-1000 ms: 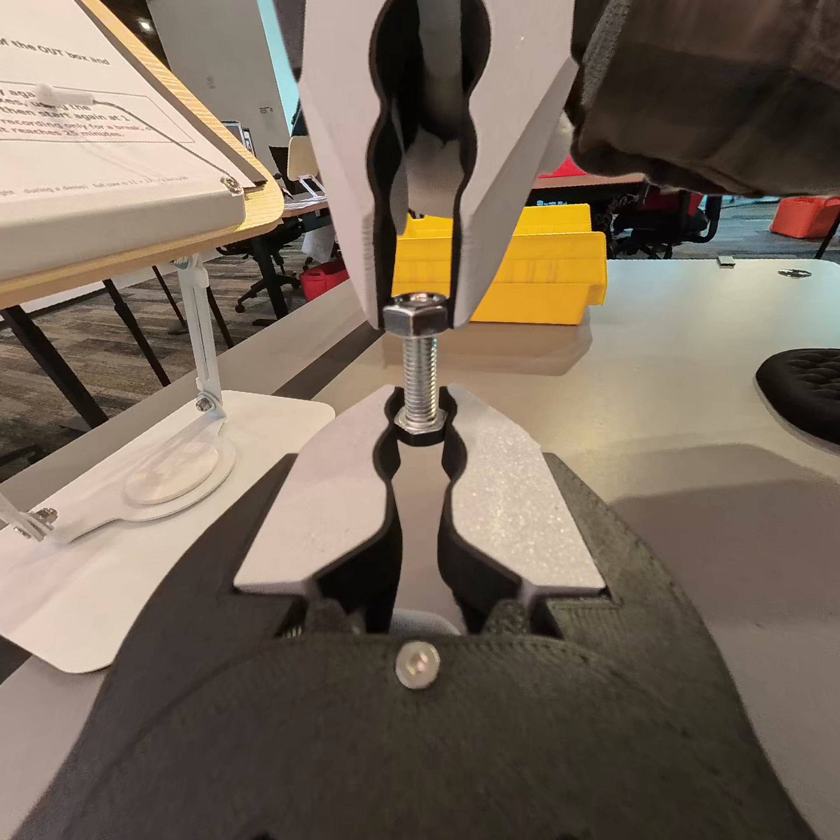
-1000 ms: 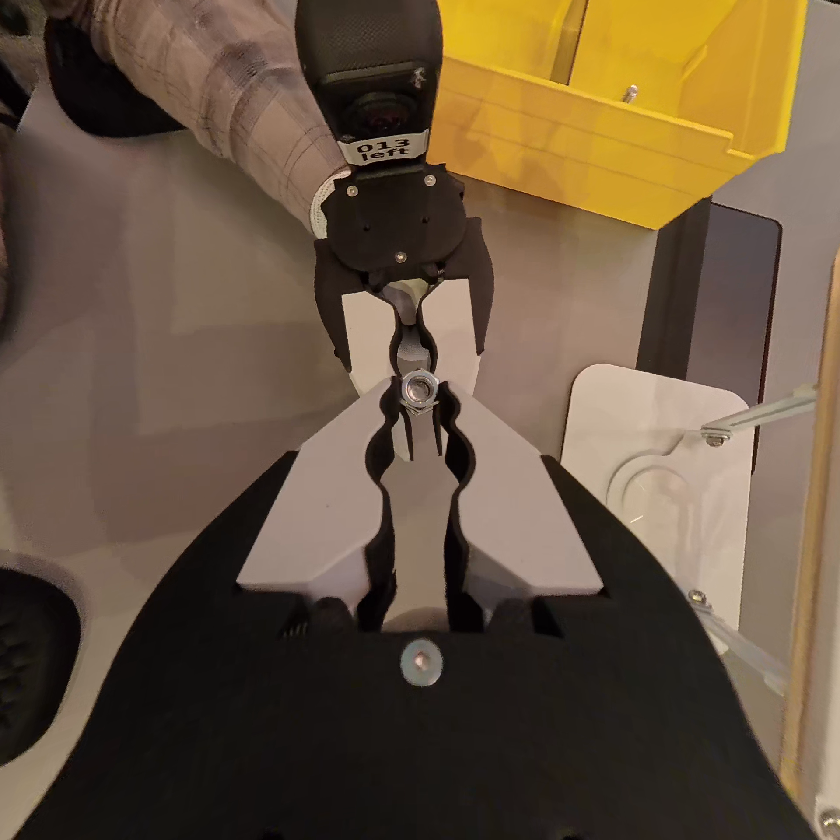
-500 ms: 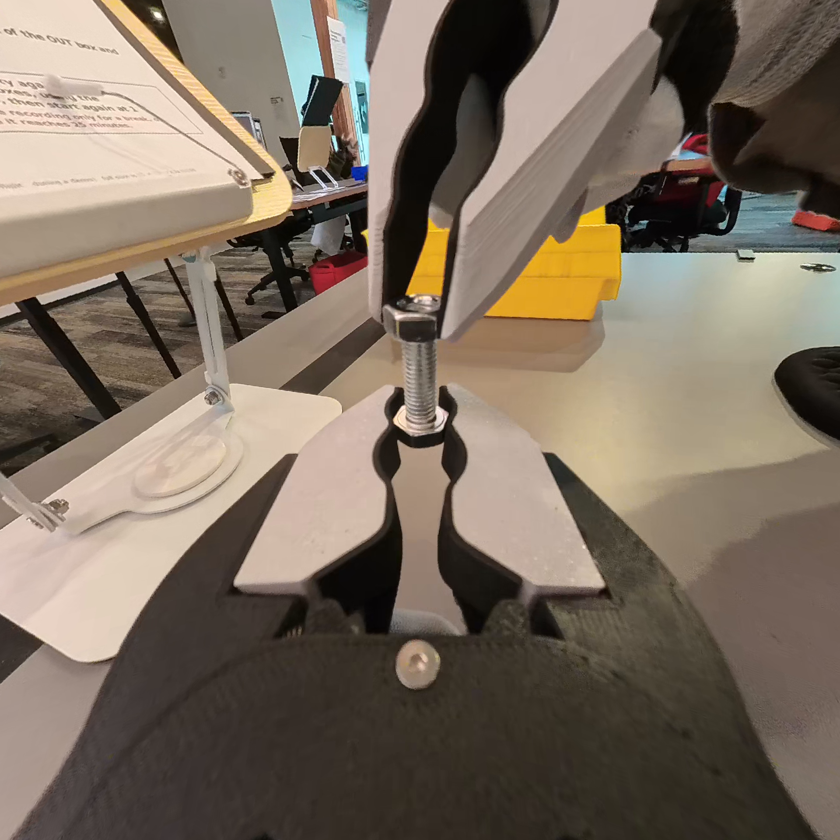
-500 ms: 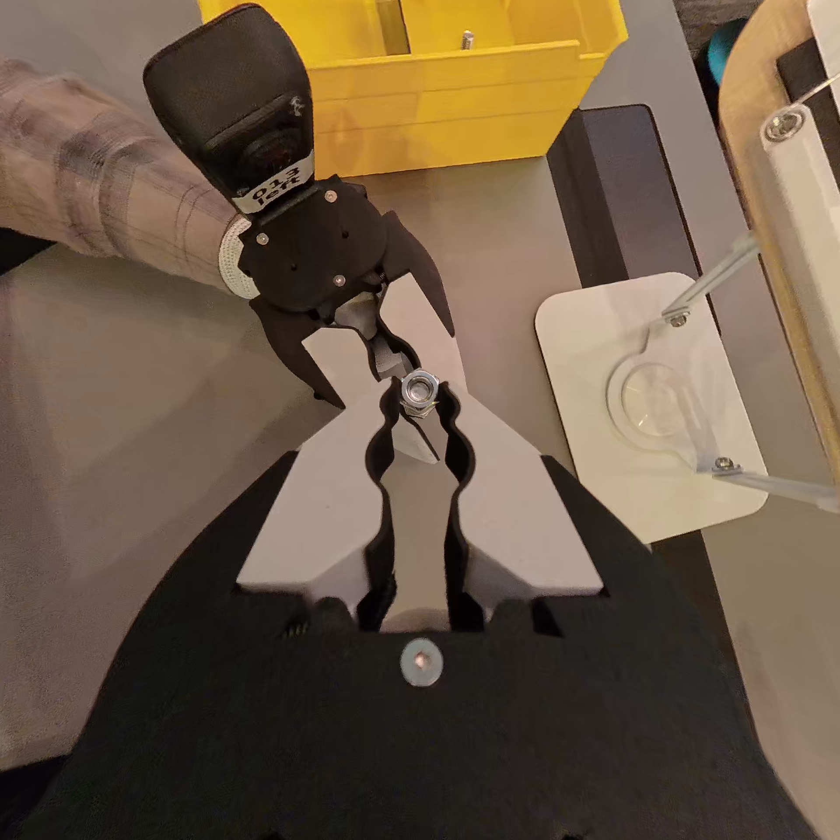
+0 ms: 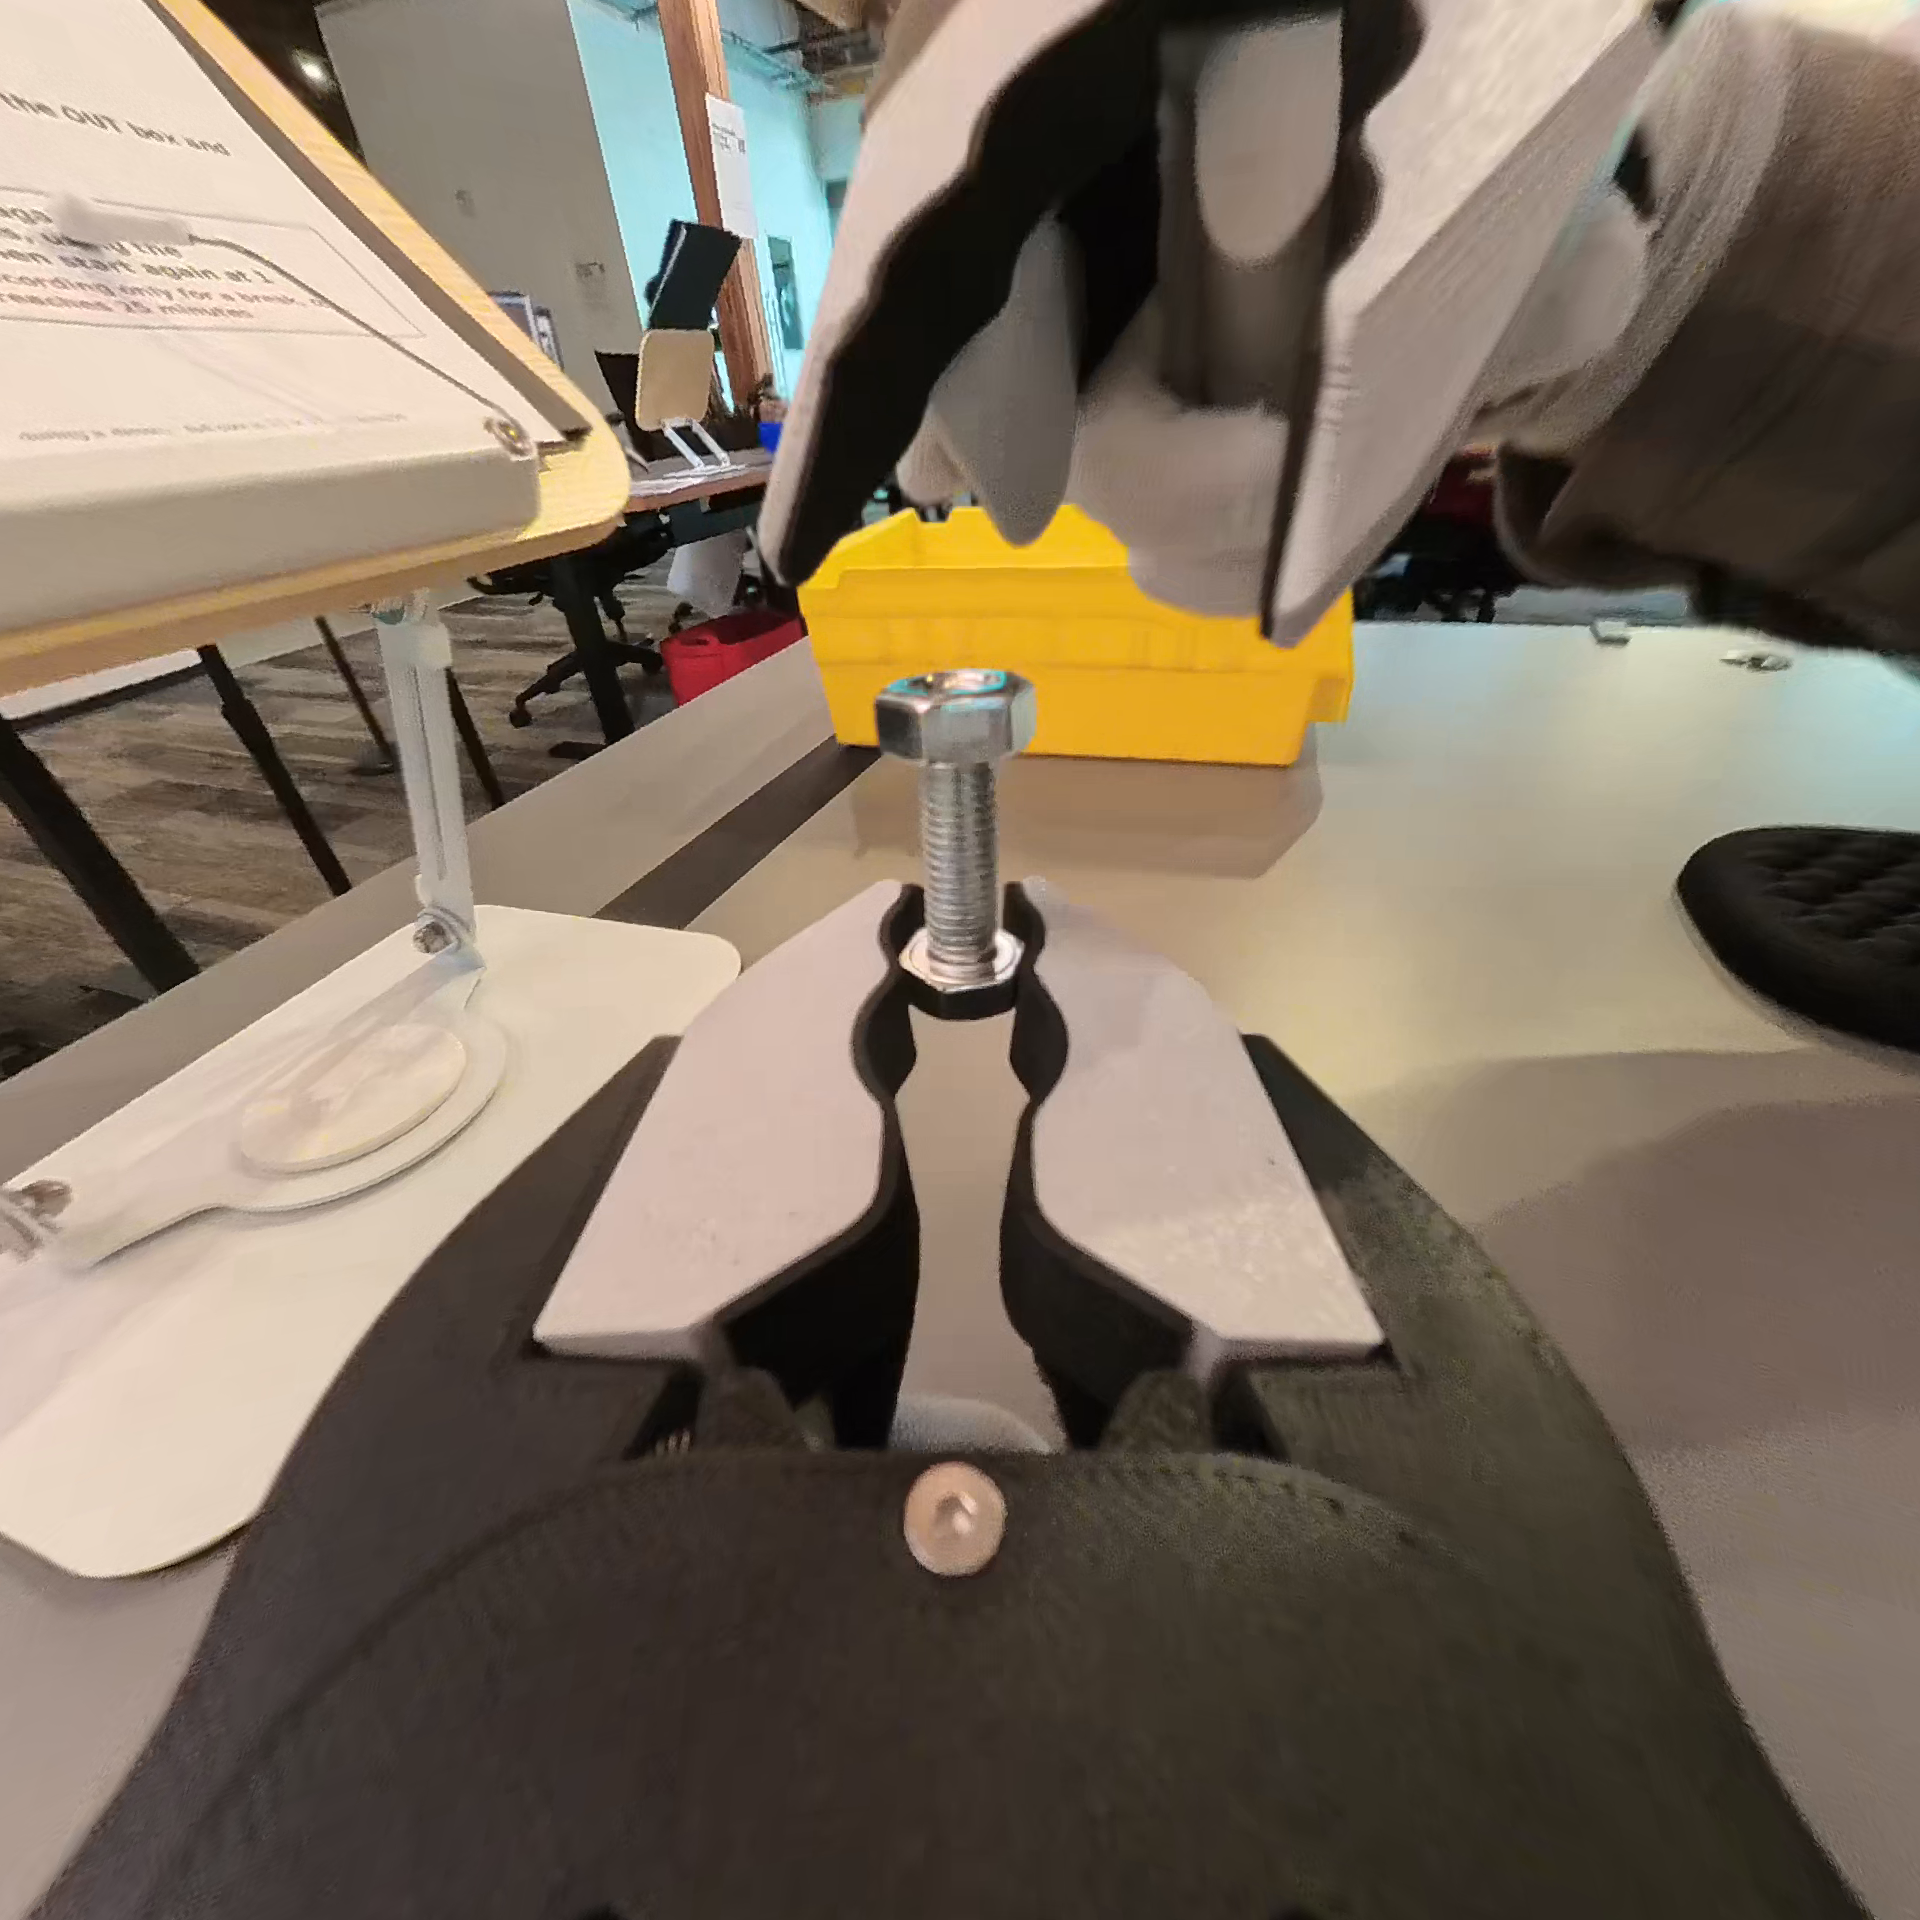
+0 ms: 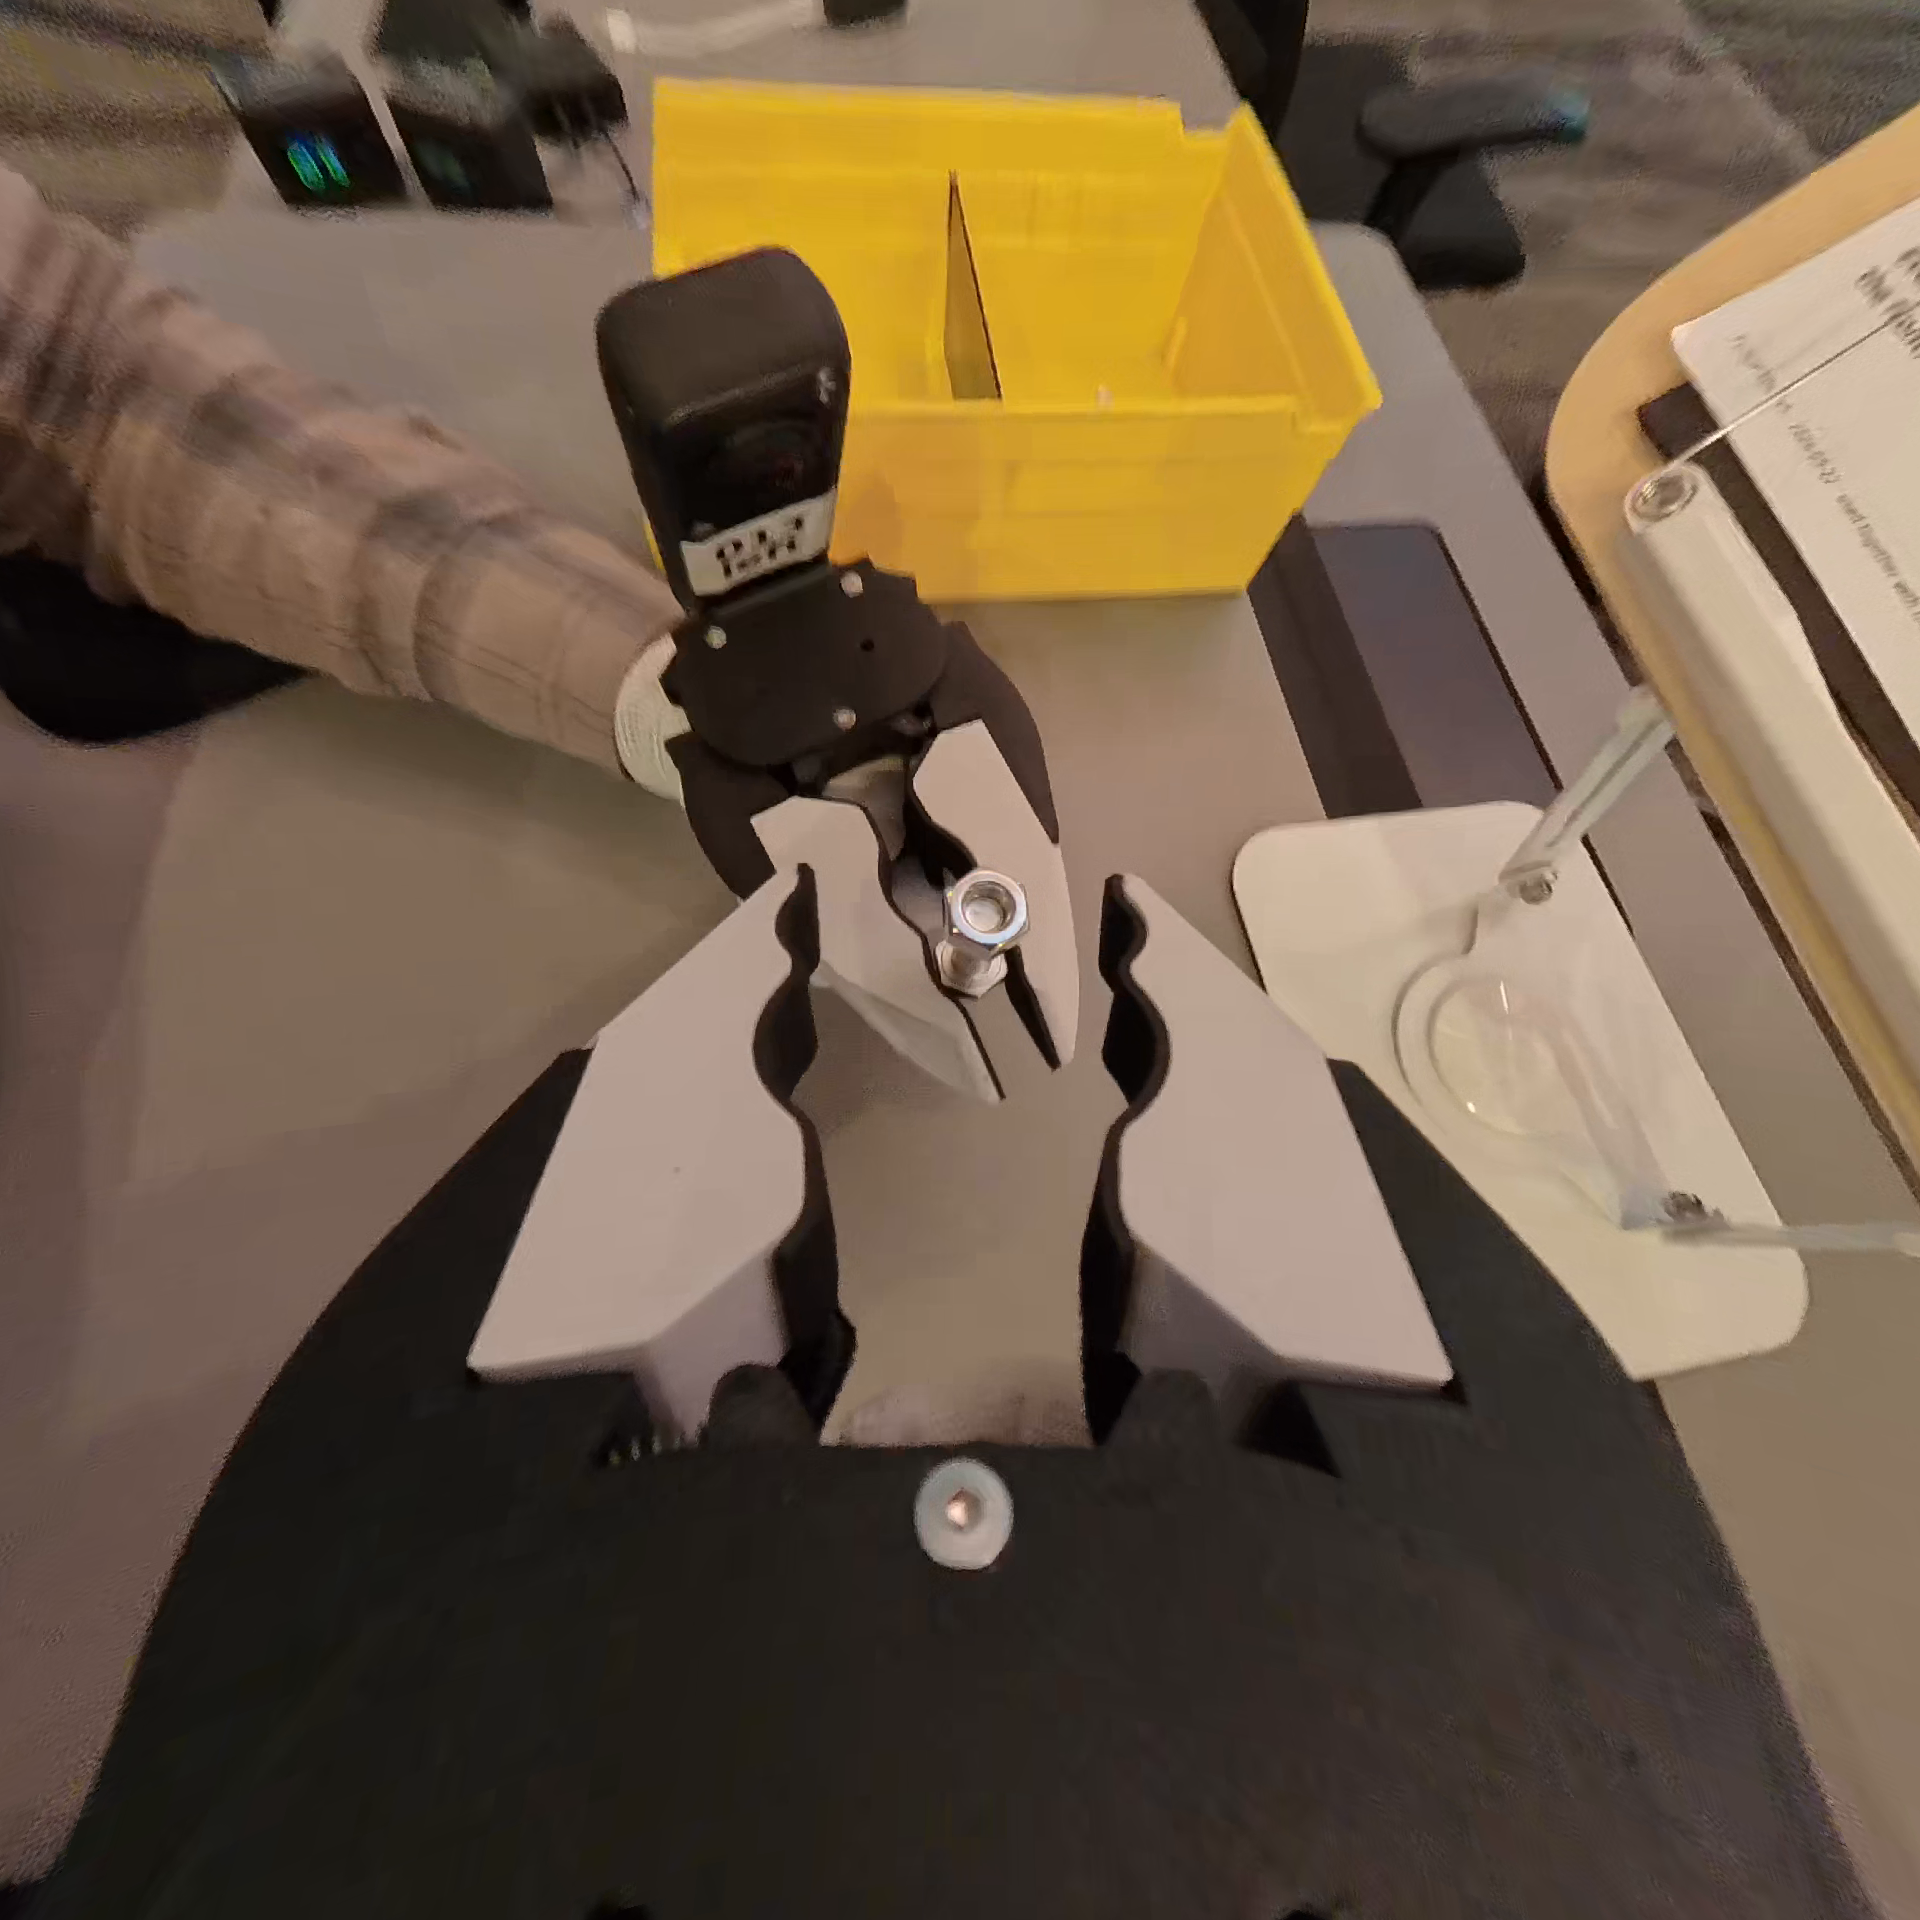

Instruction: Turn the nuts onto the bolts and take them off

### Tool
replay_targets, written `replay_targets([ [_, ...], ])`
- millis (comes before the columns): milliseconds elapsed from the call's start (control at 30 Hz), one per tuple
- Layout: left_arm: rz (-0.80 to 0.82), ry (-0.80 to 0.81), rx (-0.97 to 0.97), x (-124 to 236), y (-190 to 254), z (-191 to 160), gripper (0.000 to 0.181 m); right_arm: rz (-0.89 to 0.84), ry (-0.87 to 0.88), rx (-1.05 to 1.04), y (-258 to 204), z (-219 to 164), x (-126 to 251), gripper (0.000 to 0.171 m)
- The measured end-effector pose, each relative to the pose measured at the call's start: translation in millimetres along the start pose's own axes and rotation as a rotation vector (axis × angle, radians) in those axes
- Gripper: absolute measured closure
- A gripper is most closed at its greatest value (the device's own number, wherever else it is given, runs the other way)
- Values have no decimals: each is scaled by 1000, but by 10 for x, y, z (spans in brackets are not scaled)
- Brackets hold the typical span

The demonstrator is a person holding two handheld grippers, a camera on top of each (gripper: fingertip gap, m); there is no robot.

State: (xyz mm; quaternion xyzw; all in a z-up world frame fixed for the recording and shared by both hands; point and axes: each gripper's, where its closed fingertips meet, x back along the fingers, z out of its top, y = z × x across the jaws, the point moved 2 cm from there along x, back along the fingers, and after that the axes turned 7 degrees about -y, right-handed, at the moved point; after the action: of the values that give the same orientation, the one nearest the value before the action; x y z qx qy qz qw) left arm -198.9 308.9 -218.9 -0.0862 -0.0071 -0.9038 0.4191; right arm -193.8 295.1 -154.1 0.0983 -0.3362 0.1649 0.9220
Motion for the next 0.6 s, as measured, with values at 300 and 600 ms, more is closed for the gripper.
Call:
replay_targets([
  [300,-49,90,57,74,24,113,167,178,290,-96,21,45,-112,135],
  [600,-31,83,51,71,7,108,167,217,330,-83,33,53,-166,156],
])
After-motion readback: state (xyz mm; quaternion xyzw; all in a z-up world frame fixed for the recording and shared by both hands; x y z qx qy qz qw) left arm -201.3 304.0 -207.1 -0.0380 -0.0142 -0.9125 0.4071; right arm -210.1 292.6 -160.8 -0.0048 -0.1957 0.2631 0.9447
